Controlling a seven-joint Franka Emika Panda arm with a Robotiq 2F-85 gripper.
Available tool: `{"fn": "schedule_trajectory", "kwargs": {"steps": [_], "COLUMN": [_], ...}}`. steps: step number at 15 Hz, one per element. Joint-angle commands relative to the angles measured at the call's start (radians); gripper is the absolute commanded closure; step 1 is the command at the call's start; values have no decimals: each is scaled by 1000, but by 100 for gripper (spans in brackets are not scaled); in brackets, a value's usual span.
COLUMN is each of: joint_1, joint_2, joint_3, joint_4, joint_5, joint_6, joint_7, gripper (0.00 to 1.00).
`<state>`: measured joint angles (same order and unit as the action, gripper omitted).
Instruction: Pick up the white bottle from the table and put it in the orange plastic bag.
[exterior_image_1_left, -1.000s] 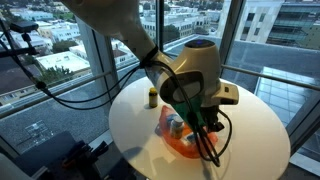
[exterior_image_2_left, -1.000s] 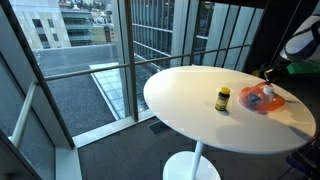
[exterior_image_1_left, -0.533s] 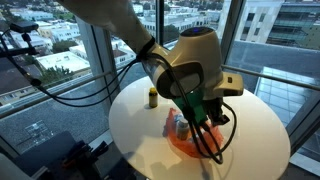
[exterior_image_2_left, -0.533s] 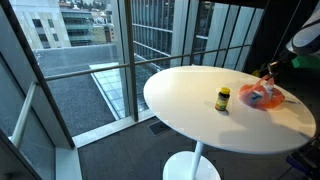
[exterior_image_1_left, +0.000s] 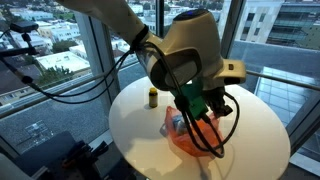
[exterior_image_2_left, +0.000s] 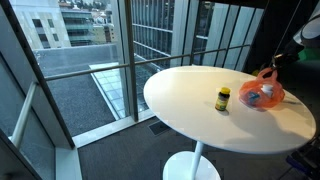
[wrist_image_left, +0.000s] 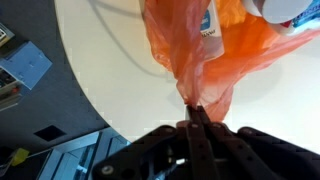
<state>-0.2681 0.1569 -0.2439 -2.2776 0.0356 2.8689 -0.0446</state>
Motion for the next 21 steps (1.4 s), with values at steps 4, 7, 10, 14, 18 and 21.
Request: {"fn": "schedule_trajectory", "kwargs": {"steps": [4, 7, 10, 14, 18, 21], "joint_1": [7, 16, 31, 61, 80, 95], "joint_2": [-45, -47, -59, -98, -126, -127], "joint_3": [-5, -3, -1, -7, 11, 41], "joint_4": [-38, -49, -65, -92, -109, -118], "joint_5": [-23, -33, -56, -133, -181, -146], "joint_6": [6, 7, 9, 10, 6, -4], "joint_7": [2, 3, 7, 42, 45, -2], "gripper": [66, 44, 20, 0, 0, 0]}}
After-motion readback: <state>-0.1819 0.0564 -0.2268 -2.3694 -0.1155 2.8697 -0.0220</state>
